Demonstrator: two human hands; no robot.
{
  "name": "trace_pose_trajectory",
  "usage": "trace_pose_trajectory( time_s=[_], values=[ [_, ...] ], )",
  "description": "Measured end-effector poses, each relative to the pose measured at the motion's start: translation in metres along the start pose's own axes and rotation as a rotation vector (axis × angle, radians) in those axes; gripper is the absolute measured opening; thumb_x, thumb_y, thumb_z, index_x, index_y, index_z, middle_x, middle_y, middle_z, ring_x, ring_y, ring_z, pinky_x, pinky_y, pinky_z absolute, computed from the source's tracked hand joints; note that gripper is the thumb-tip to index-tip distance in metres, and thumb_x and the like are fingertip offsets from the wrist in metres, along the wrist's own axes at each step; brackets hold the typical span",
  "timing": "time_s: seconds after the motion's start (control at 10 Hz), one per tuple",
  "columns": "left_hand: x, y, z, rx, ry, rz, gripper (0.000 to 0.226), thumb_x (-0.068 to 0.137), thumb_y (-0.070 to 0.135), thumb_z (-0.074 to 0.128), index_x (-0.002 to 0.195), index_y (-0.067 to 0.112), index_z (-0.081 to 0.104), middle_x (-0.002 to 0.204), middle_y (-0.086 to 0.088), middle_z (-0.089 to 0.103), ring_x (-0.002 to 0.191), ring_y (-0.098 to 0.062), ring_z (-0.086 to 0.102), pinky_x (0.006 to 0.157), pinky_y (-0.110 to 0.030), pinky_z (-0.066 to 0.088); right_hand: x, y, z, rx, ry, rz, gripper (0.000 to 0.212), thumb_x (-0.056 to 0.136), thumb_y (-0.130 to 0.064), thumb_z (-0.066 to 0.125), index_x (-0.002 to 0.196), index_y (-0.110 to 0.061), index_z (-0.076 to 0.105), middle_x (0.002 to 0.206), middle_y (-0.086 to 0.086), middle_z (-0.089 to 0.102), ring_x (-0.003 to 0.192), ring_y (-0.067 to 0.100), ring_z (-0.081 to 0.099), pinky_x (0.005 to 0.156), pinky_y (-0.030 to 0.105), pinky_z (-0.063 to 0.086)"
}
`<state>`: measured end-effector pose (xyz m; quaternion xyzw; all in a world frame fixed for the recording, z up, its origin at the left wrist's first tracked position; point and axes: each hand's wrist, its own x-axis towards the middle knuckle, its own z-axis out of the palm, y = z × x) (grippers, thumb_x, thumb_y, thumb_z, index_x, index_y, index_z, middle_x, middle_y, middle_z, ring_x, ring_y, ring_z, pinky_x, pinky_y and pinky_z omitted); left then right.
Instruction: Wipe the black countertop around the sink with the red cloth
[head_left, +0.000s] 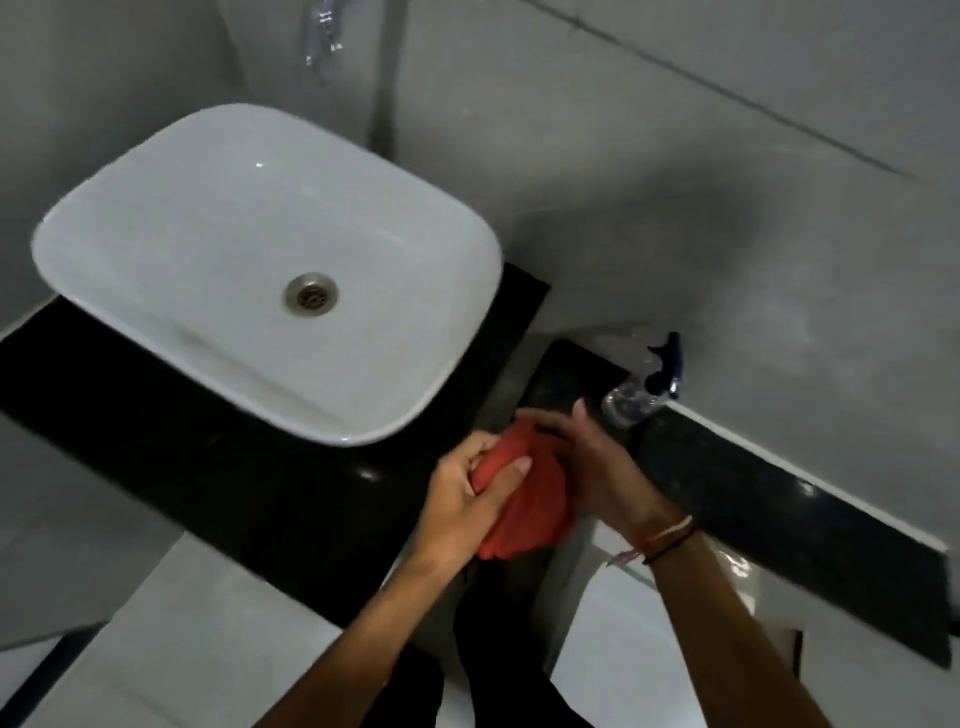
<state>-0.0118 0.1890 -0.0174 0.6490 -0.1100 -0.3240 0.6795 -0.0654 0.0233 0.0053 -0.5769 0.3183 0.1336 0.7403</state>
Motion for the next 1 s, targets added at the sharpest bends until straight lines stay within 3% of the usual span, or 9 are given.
trace_pose_trajectory(
  time_s=[0.1, 0.2, 0.3, 0.4, 0.5, 0.6, 0.7, 0.8, 1.0],
  values=[
    [0.023, 0.011, 0.033, 0.155, 0.058, 0.015, 0.02, 0.086, 0.024, 0.075, 0.087, 0.011, 0.06, 0.073, 0.007, 0.064, 0.07, -0.01, 0.06, 0.071, -0.032, 0.051, -0.019, 0.024, -0.03, 0.304, -0.04, 0.032, 0.047, 0.091, -0.051, 0.046, 0.112, -0.025, 0.079, 0.112, 0.0, 0.079, 0.104, 0.014, 0.075, 0.083, 0.033, 0.063],
    [0.042, 0.017, 0.073, 0.195, 0.106, -0.072, 0.025, 0.09, 0.028, 0.071, 0.098, 0.007, 0.058, 0.085, 0.001, 0.065, 0.08, -0.016, 0.064, 0.072, -0.029, 0.053, -0.026, 0.035, -0.066, 0.305, 0.066, -0.043, 0.033, 0.093, -0.024, 0.07, 0.125, -0.015, 0.071, 0.117, 0.003, 0.076, 0.108, 0.019, 0.074, 0.084, 0.036, 0.064],
    [0.062, 0.011, 0.099, 0.086, 0.1, -0.357, 0.029, 0.099, 0.037, 0.056, 0.111, 0.011, 0.058, 0.103, -0.006, 0.068, 0.092, -0.021, 0.068, 0.079, -0.033, 0.057, -0.019, 0.042, -0.09, 0.33, 0.298, -0.076, 0.038, 0.08, 0.003, 0.078, 0.115, -0.011, 0.073, 0.111, 0.009, 0.075, 0.097, 0.02, 0.075, 0.083, 0.034, 0.064],
    [0.083, -0.004, 0.12, 0.026, 0.035, -0.515, 0.017, 0.102, 0.026, 0.05, 0.104, 0.014, 0.062, 0.112, -0.018, 0.067, 0.1, -0.031, 0.066, 0.097, -0.05, 0.054, -0.015, 0.053, -0.119, 0.389, 0.481, -0.058, 0.042, 0.078, 0.007, 0.079, 0.116, -0.01, 0.07, 0.115, 0.013, 0.072, 0.11, 0.034, 0.071, 0.1, 0.051, 0.058],
    [0.104, -0.031, 0.136, 0.236, -0.072, -0.489, 0.013, 0.099, 0.018, 0.057, 0.108, 0.016, 0.065, 0.115, -0.016, 0.069, 0.104, -0.033, 0.068, 0.095, -0.049, 0.056, -0.002, 0.068, -0.145, 0.382, 0.643, 0.02, 0.052, 0.079, 0.009, 0.078, 0.128, -0.001, 0.063, 0.128, 0.023, 0.067, 0.125, 0.045, 0.062, 0.111, 0.06, 0.048],
    [0.13, -0.052, 0.154, 0.489, -0.125, -0.43, 0.027, 0.092, 0.014, 0.067, 0.119, 0.009, 0.068, 0.113, -0.016, 0.072, 0.111, -0.036, 0.067, 0.097, -0.044, 0.056, 0.019, 0.079, -0.161, 0.306, 0.721, 0.056, 0.051, 0.082, 0.01, 0.075, 0.13, -0.003, 0.062, 0.13, 0.021, 0.066, 0.128, 0.042, 0.06, 0.113, 0.056, 0.047],
    [0.154, -0.071, 0.173, 0.687, -0.09, -0.349, 0.031, 0.085, 0.009, 0.075, 0.115, 0.002, 0.071, 0.108, -0.018, 0.075, 0.103, -0.029, 0.069, 0.085, -0.028, 0.05, 0.042, 0.084, -0.179, 0.231, 0.749, 0.102, 0.052, 0.086, 0.009, 0.07, 0.135, -0.005, 0.061, 0.135, 0.022, 0.065, 0.13, 0.038, 0.06, 0.115, 0.05, 0.047],
    [0.159, -0.08, 0.179, 0.803, -0.11, -0.269, 0.032, 0.085, 0.008, 0.075, 0.115, 0.0, 0.069, 0.108, -0.021, 0.075, 0.1, -0.032, 0.072, 0.079, -0.027, 0.05, 0.046, 0.089, -0.188, 0.045, 0.741, 0.112, 0.054, 0.09, 0.003, 0.064, 0.142, -0.012, 0.056, 0.136, 0.016, 0.065, 0.13, 0.034, 0.06, 0.111, 0.039, 0.048],
    [0.145, -0.056, 0.177, 1.044, -0.234, -0.04, 0.041, 0.096, 0.024, 0.061, 0.134, 0.009, 0.058, 0.132, -0.016, 0.062, 0.122, -0.033, 0.06, 0.1, -0.045, 0.052, 0.034, 0.097, -0.17, -0.789, 0.698, -0.008, 0.057, 0.098, -0.019, 0.056, 0.153, -0.016, 0.042, 0.157, 0.012, 0.045, 0.146, 0.03, 0.043, 0.124, 0.044, 0.035]
  ],
)
